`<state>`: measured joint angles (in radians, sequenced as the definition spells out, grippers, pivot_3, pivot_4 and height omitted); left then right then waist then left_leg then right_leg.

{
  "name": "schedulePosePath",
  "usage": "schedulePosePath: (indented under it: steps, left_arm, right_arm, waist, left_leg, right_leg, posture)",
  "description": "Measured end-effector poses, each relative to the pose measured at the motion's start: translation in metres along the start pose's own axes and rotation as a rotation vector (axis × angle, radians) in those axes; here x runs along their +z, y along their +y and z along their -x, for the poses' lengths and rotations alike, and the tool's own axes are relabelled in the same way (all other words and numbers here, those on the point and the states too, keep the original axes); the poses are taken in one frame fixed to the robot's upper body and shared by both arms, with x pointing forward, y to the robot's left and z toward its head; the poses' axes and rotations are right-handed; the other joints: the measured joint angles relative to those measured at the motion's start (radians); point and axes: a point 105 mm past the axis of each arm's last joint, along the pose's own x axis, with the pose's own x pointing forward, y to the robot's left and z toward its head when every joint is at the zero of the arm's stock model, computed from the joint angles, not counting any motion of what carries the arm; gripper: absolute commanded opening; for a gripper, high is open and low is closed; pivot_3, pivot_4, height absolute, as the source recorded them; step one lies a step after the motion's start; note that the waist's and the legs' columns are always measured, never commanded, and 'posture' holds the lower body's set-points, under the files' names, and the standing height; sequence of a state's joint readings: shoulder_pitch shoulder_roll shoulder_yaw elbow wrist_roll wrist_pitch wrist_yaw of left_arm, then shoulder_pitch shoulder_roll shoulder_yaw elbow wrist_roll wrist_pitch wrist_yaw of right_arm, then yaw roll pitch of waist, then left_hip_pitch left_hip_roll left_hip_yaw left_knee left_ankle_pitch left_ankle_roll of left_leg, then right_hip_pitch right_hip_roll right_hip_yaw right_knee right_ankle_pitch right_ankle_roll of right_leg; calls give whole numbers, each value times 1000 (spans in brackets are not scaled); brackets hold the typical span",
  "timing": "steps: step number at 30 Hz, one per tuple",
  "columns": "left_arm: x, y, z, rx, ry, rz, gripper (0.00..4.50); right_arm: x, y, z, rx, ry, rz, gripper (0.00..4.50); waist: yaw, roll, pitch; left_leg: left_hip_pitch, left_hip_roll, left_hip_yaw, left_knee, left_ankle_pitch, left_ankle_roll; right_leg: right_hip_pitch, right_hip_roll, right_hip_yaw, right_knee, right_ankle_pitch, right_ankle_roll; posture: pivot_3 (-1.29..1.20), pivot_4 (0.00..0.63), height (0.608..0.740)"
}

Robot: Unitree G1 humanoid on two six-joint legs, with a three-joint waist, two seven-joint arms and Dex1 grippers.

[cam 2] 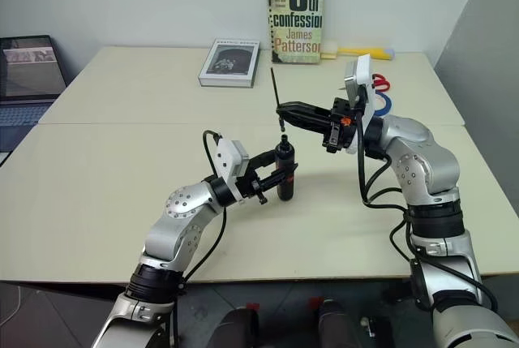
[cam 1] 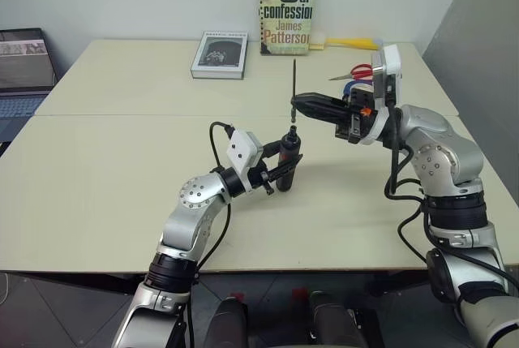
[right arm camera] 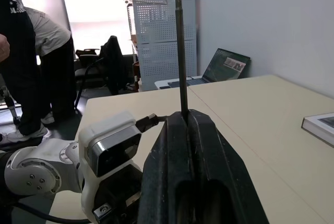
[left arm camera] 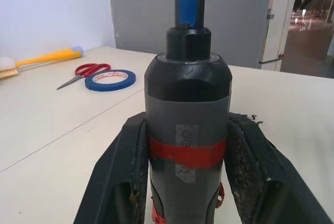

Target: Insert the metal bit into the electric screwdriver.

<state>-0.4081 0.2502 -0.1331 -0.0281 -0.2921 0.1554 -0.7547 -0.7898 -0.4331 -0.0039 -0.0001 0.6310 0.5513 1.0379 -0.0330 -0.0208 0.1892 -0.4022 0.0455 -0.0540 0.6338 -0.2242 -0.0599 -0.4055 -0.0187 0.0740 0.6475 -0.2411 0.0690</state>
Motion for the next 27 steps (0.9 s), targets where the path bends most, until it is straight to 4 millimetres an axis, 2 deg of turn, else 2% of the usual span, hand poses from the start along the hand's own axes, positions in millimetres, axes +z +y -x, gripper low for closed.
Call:
schedulePosePath:
  steps: [27]
  left_arm:
    - [0,0,0,1,4,2,1663]
  right_arm:
    - [-8,-1,1,8,29,17,0]
  waist:
    - [0,0,0]
  left_leg:
    - [0,0,0,-1,0,0]
  right_leg:
    - [0,0,0,0,0,0]
  posture:
    - [0,150,740]
